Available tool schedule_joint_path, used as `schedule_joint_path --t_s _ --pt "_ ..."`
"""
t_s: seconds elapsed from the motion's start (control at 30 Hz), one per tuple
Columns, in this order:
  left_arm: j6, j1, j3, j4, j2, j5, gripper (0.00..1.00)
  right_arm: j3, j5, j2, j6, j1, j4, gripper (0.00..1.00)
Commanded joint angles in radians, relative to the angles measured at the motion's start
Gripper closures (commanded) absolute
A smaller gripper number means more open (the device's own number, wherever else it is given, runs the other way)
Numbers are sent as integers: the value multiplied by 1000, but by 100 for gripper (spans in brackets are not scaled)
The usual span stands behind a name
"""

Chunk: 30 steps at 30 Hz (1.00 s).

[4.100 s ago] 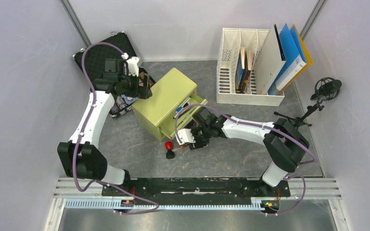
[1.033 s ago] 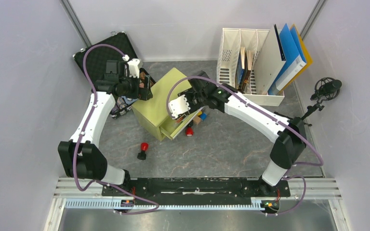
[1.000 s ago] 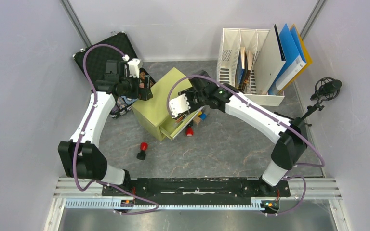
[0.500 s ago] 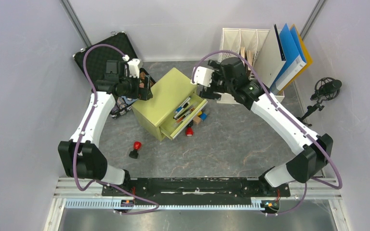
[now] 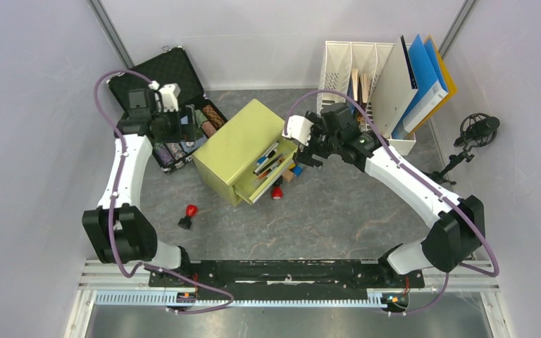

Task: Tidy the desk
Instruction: Place the stationery in the drawer, then close the drawer in the storage box.

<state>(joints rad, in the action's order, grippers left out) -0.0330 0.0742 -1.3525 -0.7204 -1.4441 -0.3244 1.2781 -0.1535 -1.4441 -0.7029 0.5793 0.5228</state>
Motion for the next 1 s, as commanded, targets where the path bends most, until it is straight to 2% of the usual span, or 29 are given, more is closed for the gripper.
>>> schedule_joint_path --t_s 0.0,0.27,0.6,0.97 --pt "23 73 -7 31 35 -28 0 -45 -98 7 39 -4 -17 2" --pt "0 201 54 23 44 -59 0 -81 -299 -91 36 -4 49 2" --pt "-187 350 211 -69 -18 -79 0 -97 -404 -147 47 -4 34 2" --pt "-296 398 359 -82 -10 -75 0 -91 -488 -178 81 -5 -14 2"
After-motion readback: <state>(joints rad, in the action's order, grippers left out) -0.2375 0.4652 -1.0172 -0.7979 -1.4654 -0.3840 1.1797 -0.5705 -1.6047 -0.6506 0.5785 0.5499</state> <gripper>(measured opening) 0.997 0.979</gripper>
